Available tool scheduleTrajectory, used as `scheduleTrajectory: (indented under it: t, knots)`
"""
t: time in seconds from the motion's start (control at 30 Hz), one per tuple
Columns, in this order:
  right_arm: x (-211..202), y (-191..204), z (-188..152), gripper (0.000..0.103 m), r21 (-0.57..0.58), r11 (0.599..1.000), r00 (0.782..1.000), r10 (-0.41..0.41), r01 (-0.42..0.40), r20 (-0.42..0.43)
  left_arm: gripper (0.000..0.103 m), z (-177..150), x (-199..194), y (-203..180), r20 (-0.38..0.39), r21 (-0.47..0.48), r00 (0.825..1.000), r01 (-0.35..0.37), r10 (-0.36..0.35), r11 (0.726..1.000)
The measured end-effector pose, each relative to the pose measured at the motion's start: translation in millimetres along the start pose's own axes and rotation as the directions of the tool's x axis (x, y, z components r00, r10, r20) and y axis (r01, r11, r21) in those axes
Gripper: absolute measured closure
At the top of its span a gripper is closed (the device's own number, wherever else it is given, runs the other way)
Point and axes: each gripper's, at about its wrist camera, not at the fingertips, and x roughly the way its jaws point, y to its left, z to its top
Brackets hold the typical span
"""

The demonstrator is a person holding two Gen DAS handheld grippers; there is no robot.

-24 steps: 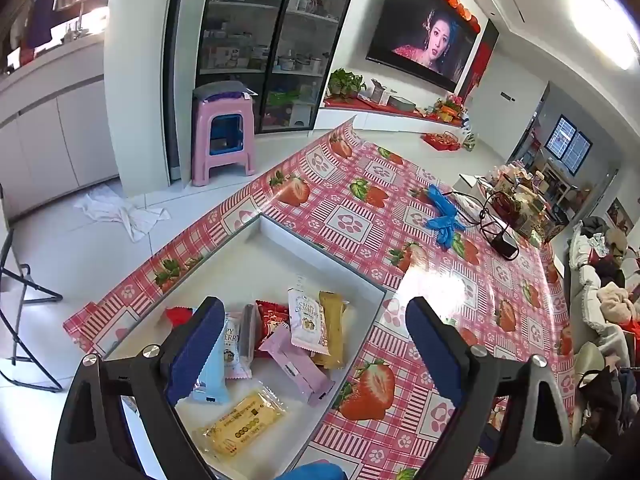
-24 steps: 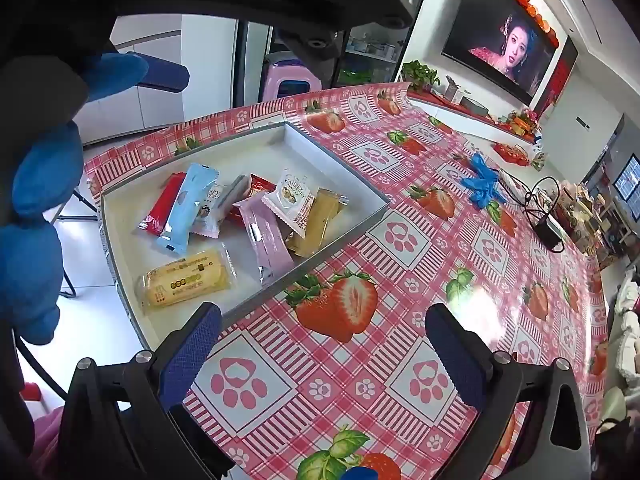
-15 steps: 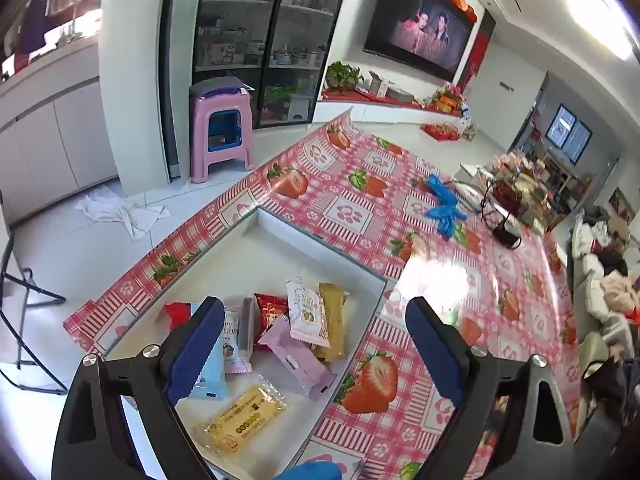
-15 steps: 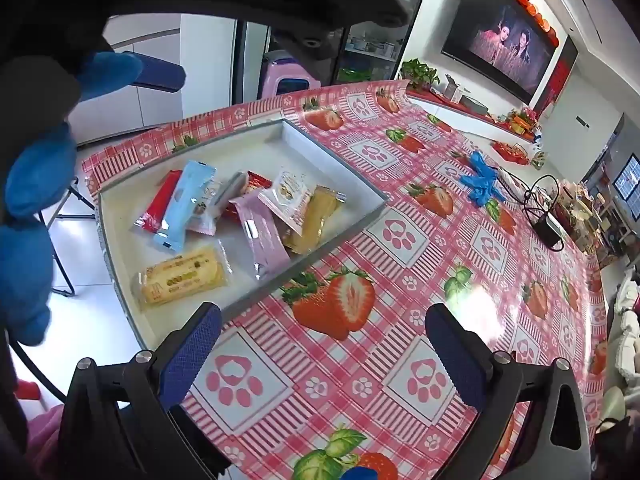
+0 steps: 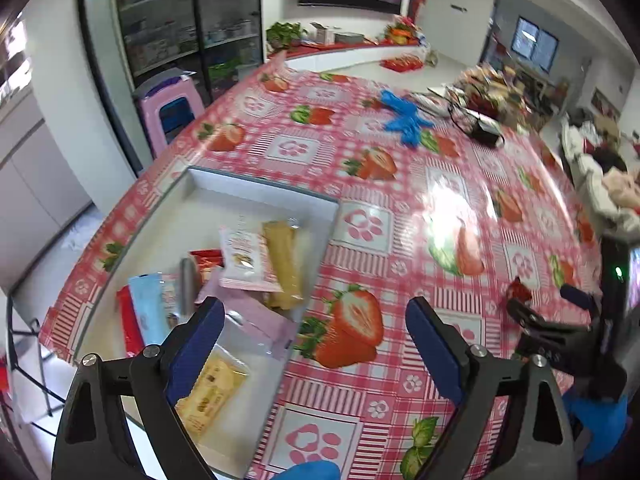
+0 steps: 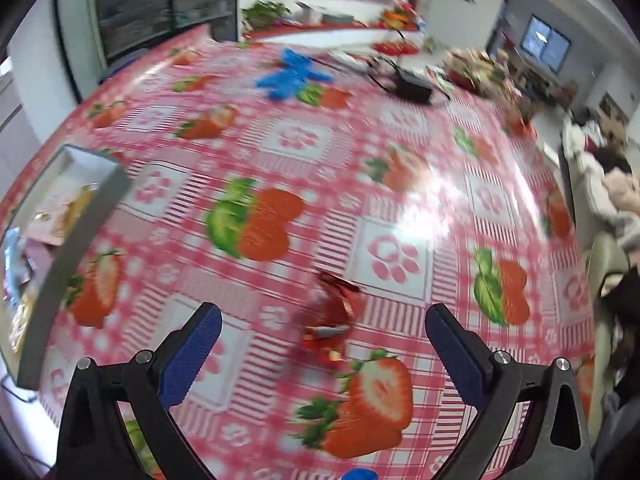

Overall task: Organize snacks
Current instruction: 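Grasp the crumpled red wrapper on the tablecloth with the right gripper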

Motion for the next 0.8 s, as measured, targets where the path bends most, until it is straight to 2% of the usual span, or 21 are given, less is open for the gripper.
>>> scheduleTrajectory:
  t: [0.23, 0.37, 0.43, 0.53, 0.67, 0.8]
  knots:
    - [33.4, -11.2, -3.3, 0.001, 0.015, 1.0, 0.999, 0.014, -0.014, -0.038, 0.009, -5.4, 22.9, -37.2, -0.051, 0.08, 0.999, 0.002, 0.002, 0.997]
    - [52.3, -35.5, -3.6, 0.001, 0.039, 0.998, 0.998, -0.04, 0.042, -0.054, 0.009, -5.7, 42.7, -63.5, -0.092, 0.117, 0.996, 0.013, -0.002, 0.993]
    - [59.1, -59.2, -5.8, 0.001, 0.091, 0.994, 0.996, -0.062, 0.068, -0.067, 0.009, -5.2, 54.9, -76.7, -0.113, 0.127, 0.994, 0.017, -0.003, 0.992]
    - [52.8, -94.9, -17.6, 0.001, 0.185, 0.982, 0.998, -0.023, 0.032, -0.051, 0.009, -3.5, 78.4, -99.3, -0.137, 0.145, 0.991, 0.016, 0.004, 0.989]
    - [40.3, -120.5, -40.8, 0.001, 0.217, 0.975, 0.998, -0.035, 0.045, -0.046, 0.009, -4.5, 110.9, -137.4, -0.171, 0.165, 0.985, 0.037, -0.009, 0.986]
    - [24.9, -134.2, -61.2, 0.001, 0.241, 0.97, 1.0, -0.016, 0.017, -0.01, 0.008, -16.1, 129.0, -172.1, -0.148, 0.21, 0.989, 0.056, -0.025, 0.976]
